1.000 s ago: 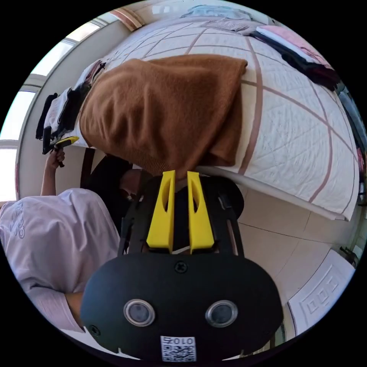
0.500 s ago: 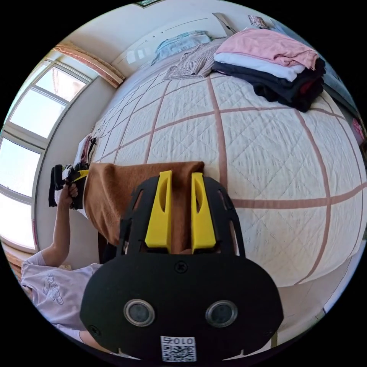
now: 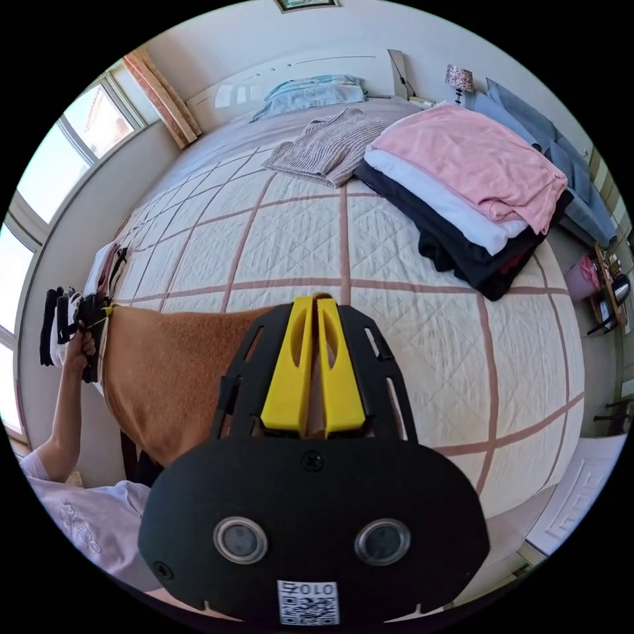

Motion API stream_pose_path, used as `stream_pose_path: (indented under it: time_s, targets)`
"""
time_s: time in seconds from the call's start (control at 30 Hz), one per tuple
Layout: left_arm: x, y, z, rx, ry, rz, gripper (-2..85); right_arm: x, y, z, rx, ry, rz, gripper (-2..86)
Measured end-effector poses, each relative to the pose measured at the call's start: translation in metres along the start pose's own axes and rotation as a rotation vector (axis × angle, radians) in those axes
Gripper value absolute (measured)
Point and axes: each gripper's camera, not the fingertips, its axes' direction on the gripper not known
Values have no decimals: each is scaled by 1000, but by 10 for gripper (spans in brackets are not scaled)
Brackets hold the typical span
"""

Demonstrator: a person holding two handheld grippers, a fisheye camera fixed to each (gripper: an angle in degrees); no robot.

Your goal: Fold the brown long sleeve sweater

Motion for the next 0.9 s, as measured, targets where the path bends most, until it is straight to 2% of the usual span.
stream_pose_path:
  time_s: [0.13,0.23,0.3,0.37,0.4,0.5,0.57,0.7,0.77,0.83,0.87,0.9]
  targets:
    - [-1,11,23,-21,15,-14,4,16,15,36,-15,-71,33,37]
    - [2,16,40,-64,79,-18,10,25,24,18,-15,-167,41,50]
    - [14,23,33,-44,57,15,17,24,35,-5,34,-117,21,58]
    - [31,34,24,-49,-28,61,23,20,53,-34,87,-69,-9,63]
    - [46,45,15,-34,-124,103,27,15,67,-53,118,-76,-29,65]
    - [92,82,0,1,-218,210,36,-11,107,-83,168,-128,-106,69]
    - [127,105,3,16,-159,307,40,-31,128,-83,134,-114,-142,74]
    - [192,151,57,-114,-85,494,46,-54,163,-40,44,-66,-153,84]
    - [191,162,90,-190,-105,470,45,-45,166,-8,-50,0,-135,84]
    - [178,170,106,-174,-62,425,42,-29,171,-22,28,-86,-96,86]
    - [171,172,103,-154,21,354,43,-28,172,-32,52,-94,-99,88]
    - [173,178,94,-117,28,338,47,-26,177,-55,128,-80,-114,100]
